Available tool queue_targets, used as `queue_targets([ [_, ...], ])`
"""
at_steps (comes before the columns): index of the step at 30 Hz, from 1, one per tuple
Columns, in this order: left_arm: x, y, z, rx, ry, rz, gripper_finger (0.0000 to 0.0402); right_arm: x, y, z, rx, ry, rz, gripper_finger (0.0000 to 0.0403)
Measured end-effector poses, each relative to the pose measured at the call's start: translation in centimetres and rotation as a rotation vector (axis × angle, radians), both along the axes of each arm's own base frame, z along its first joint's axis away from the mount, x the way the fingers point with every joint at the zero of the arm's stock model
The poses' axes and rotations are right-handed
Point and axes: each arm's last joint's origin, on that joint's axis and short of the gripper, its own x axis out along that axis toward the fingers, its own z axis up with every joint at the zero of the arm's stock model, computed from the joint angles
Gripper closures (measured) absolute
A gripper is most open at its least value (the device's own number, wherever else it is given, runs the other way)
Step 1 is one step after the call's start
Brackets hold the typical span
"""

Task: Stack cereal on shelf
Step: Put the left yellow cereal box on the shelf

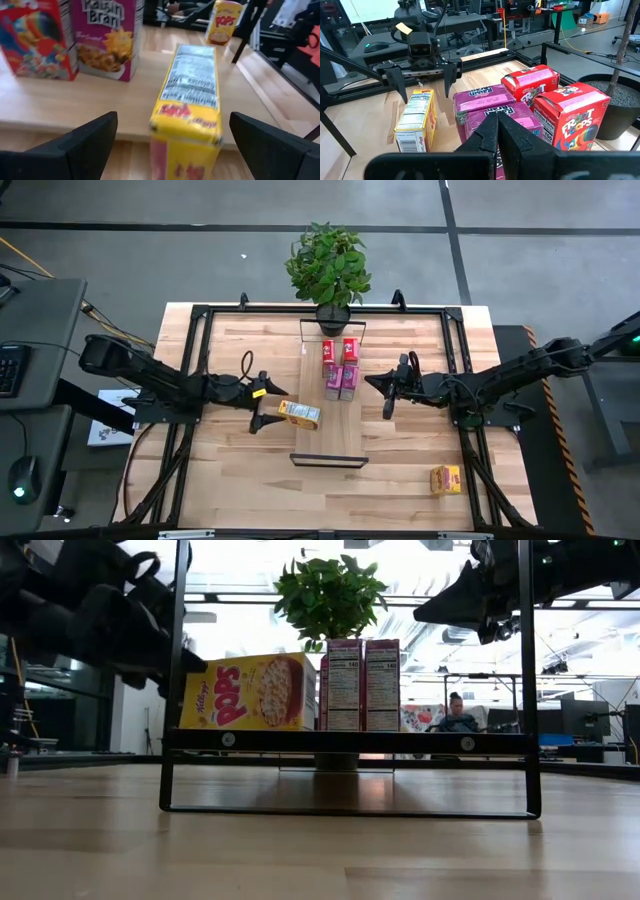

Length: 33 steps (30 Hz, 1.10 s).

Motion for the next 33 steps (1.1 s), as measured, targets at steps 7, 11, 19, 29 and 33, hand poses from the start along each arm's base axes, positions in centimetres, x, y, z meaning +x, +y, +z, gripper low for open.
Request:
queue_targets([
  [7, 1.7, -0.3, -0.5, 0.015, 0.047, -0.046, 0.0025, 0.0, 0.0, 0.0, -0.001, 0.003, 0.000, 0.0402],
  [11, 2.1, -0.3, -1.2, 0.003, 0.090, -0.038, 0.0025, 0.0, 0.0, -0.1, 0.001, 0.008, 0.000, 0.0402],
  [19, 2.3, -0.4, -1.5, -0.052, 0.112, -0.024, 0.0025, 0.0, 0.0, -0.2, 0.001, 0.014, -0.001, 0.0402],
  [29, 2.2, -0.5, -1.6, -0.062, 0.128, -0.047, 0.0085, 0.0, 0.0, -0.2, 0.003, 0.013, -0.001, 0.0402],
  [33, 2.2, -0.5, -1.6, -0.063, 0.128, -0.048, 0.0140, 0.0, 0.0, -0.2, 0.003, 0.013, -0.001, 0.0402],
])
